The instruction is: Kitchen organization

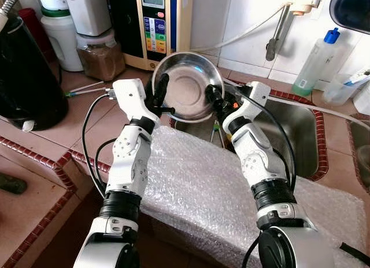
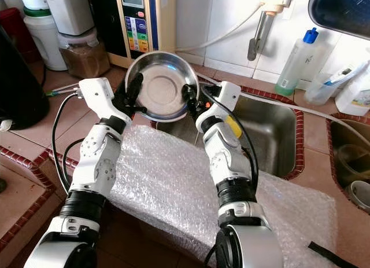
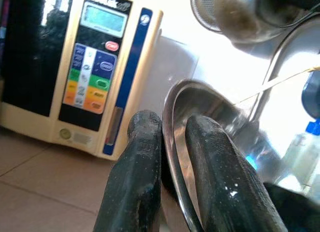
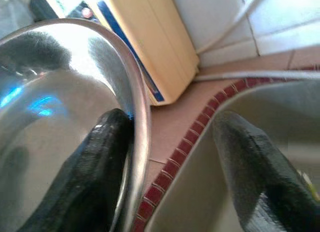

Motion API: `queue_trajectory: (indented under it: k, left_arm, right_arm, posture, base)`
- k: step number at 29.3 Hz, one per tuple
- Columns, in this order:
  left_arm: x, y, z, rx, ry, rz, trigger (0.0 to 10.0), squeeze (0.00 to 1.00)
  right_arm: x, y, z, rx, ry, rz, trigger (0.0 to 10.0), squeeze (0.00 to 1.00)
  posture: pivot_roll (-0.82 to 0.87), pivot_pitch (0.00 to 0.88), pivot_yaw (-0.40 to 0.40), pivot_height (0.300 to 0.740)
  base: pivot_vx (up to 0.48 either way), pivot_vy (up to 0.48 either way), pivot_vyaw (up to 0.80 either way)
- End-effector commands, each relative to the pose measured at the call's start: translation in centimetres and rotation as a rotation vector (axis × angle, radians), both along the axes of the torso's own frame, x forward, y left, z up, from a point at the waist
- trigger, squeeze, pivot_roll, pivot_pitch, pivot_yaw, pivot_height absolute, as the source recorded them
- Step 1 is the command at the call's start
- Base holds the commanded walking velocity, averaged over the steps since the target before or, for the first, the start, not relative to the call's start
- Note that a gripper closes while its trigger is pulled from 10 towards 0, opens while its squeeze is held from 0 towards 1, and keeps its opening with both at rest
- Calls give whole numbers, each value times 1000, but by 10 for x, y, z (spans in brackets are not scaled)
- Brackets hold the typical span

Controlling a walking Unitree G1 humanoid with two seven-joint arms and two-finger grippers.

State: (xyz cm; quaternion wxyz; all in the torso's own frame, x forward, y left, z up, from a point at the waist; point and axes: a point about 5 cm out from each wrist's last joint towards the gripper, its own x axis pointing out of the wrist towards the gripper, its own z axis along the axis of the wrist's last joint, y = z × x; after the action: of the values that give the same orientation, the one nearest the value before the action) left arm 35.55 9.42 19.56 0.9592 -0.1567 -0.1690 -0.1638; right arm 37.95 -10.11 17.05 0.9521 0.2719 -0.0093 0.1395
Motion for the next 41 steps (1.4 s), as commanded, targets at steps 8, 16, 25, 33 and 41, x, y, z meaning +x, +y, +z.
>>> queue_trajectory:
  k: [8, 16, 25, 33, 41]
  left_arm:
    - [-3, -2, 15, -10, -77, -27, 0, 0]
    - [-3, -2, 14, -12, -74, -28, 0, 0]
    - [-3, -2, 9, 7, -61, -31, 0, 0]
    - [-8, -16, -4, 96, -4, -139, 10000, 1000]
    - [-13, -21, -20, 152, 38, -194, 10000, 1000]
  right_arm:
    - [3, -10, -10, 35, 88, -45, 0, 0]
    - [5, -12, -12, 75, 115, -35, 0, 0]
    - [7, -21, -10, 113, 121, -60, 0, 0]
    - [9, -32, -8, 84, 101, -145, 0, 0]
    - [10, -44, -8, 42, 99, -218, 0, 0]
  posture:
    - [75, 0, -10, 740]
    - [74, 0, -9, 740]
    - [74, 0, -13, 740]
    - [76, 0, -15, 740]
    - [75, 0, -23, 740]
  base:
    - [0, 0, 0]
    - [0, 0, 0]
    - [0, 0, 0]
    - [0, 0, 0]
    - [0, 0, 0]
